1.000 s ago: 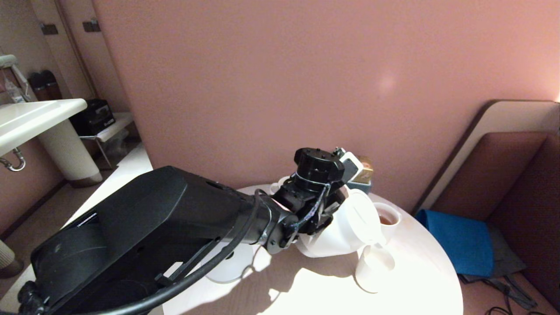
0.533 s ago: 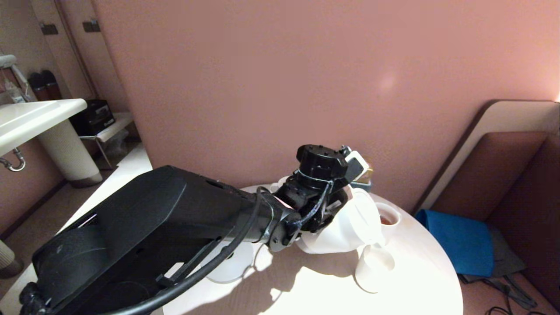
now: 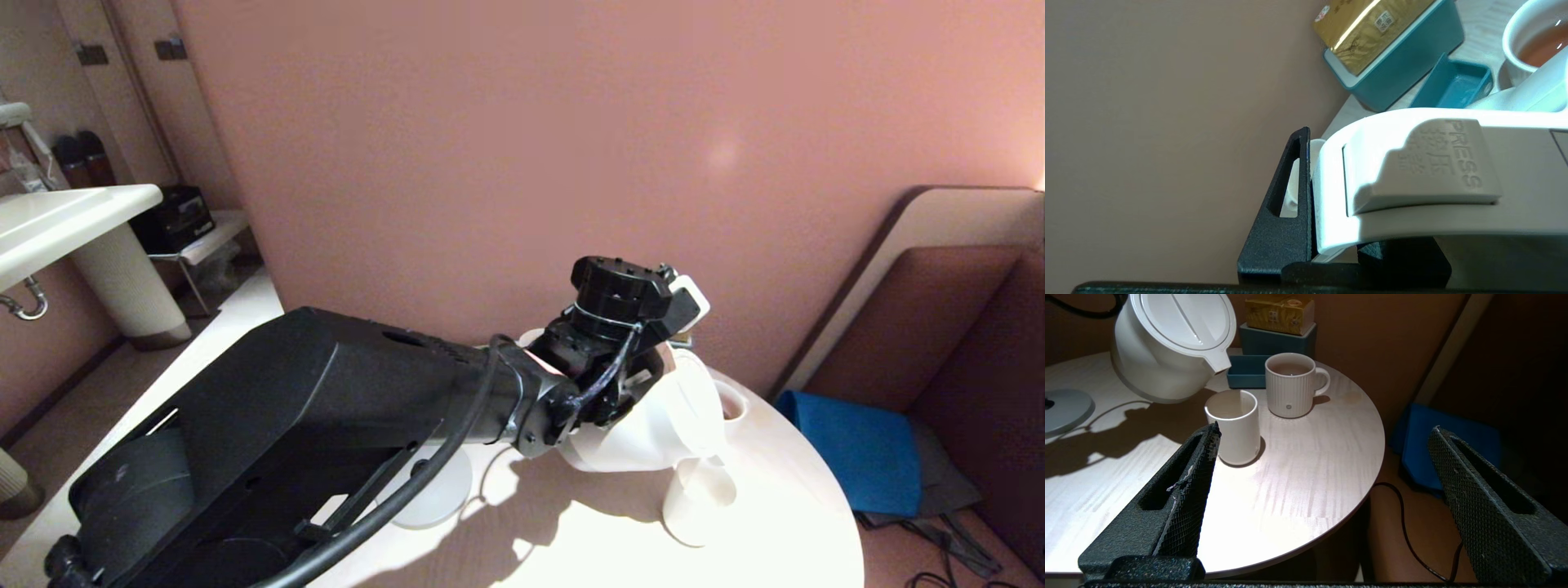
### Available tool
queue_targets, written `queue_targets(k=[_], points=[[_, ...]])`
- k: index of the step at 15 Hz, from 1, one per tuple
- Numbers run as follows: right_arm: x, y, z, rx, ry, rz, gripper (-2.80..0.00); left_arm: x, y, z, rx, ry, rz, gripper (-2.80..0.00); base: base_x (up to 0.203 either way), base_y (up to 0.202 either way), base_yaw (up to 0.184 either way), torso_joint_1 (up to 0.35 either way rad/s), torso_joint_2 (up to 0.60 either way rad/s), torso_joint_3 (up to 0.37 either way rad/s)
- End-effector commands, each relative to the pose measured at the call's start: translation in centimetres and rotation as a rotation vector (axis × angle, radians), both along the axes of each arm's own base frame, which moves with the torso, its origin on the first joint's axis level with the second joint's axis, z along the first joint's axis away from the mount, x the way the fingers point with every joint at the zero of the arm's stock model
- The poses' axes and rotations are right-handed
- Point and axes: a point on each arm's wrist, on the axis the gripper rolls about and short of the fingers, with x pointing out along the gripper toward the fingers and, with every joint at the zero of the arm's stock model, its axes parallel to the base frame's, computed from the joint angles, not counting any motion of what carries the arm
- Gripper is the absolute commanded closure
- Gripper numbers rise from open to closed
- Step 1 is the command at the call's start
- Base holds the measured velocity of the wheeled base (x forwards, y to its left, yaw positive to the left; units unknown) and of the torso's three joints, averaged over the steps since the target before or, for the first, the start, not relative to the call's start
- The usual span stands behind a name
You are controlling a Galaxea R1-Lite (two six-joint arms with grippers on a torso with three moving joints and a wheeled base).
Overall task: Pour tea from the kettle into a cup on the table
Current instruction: Pour water into the cup
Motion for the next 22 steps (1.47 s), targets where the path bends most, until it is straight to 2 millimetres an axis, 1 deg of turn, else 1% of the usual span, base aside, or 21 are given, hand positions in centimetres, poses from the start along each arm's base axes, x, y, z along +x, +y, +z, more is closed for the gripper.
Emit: queue_targets(k=[1, 7, 11, 14, 20, 22], points=[[0.01, 0.00, 0.00, -0.001, 0.001, 0.001, -2.80, -0.05, -0.16, -0.14, 0.020, -0.012, -0.002, 0.00, 0.000, 0.000, 0.000, 0.000, 0.00, 0.000], [0.01, 0.00, 0.00, -0.001, 0.001, 0.001, -2.80, -0.11, -0.55, -0.72, 0.056, -0.021, -0.005, 0.00, 0.000, 0.000, 0.000, 0.000, 0.00, 0.000], [0.01, 0.00, 0.00, -0.001, 0.001, 0.001, -2.80, -0.07, -0.56, -0.61, 0.081, -0.036, 0.001, 0.00, 0.000, 0.000, 0.000, 0.000, 0.00, 0.000], [0.01, 0.00, 0.00, -0.001, 0.001, 0.001, -2.80, 0.08, -0.62, -0.90, 0.097, -0.041, 0.002, 0.00, 0.000, 0.000, 0.000, 0.000, 0.00, 0.000], [0.01, 0.00, 0.00, -0.001, 0.001, 0.001, -2.80, 0.16, -0.72, -0.44, 0.140, -0.079, -0.008, 0.00, 0.000, 0.000, 0.000, 0.000, 0.00, 0.000], [0.02, 0.00, -0.02, -0.001, 0.002, 0.001, -2.80, 0.31, -0.78, -0.68, 0.164, -0.087, -0.011, 0.00, 0.000, 0.000, 0.000, 0.000, 0.00, 0.000]])
